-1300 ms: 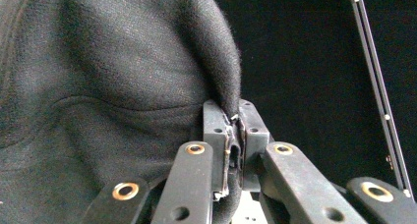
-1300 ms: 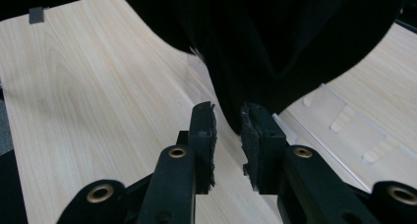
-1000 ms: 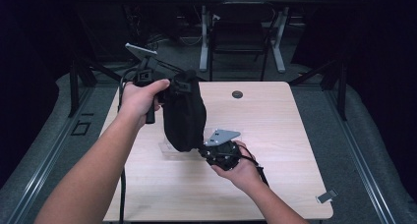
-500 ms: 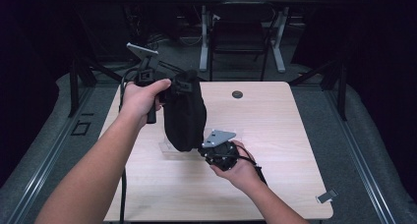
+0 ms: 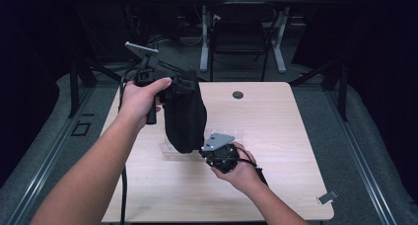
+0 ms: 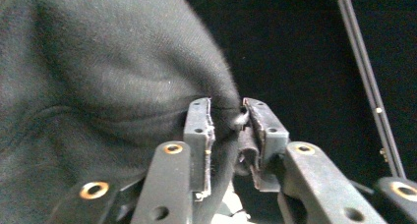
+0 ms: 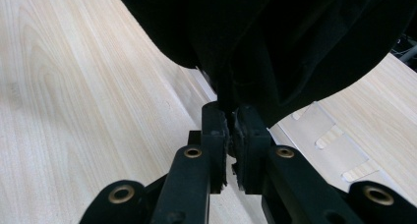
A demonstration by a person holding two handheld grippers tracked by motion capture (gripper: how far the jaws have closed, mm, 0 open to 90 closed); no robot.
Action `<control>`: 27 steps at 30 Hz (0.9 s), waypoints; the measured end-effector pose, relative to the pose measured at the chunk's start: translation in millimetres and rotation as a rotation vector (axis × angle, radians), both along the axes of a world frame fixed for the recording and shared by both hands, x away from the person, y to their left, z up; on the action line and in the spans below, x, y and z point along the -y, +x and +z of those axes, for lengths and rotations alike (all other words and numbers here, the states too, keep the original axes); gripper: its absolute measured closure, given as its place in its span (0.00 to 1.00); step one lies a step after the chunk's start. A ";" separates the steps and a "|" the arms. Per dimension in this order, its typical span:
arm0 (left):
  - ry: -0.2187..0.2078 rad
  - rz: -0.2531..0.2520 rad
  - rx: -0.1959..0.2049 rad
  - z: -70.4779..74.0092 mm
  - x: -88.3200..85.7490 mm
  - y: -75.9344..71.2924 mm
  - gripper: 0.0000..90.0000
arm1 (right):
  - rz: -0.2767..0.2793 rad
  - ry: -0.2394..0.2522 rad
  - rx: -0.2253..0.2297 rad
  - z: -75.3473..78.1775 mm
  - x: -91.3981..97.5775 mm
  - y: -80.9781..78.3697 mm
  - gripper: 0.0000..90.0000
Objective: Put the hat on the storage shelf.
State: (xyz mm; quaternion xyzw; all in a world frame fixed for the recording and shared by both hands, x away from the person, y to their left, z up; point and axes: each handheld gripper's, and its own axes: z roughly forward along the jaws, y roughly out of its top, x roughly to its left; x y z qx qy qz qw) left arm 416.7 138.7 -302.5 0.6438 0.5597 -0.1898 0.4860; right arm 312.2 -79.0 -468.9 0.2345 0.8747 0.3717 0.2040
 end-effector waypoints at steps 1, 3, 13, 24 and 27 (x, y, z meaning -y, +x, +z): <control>-0.008 0.004 0.006 1.4 -2.2 -0.6 0.78 | 0.000 0.007 -0.001 -0.4 -0.2 0.0 0.94; -0.012 0.008 0.013 4.6 -7.5 -2.1 0.77 | -0.001 0.013 -0.002 -0.5 0.5 0.6 0.94; 0.056 0.067 0.032 3.4 -42.8 -7.0 0.73 | -0.017 0.023 -0.014 -2.1 6.6 1.9 0.94; 0.171 0.102 0.029 -24.2 -72.8 -10.7 0.68 | -0.045 0.045 -0.062 -13.2 15.9 7.6 0.94; 0.200 0.104 0.021 -35.2 -81.0 -12.1 0.67 | -0.067 0.077 -0.106 -18.8 21.4 11.1 0.94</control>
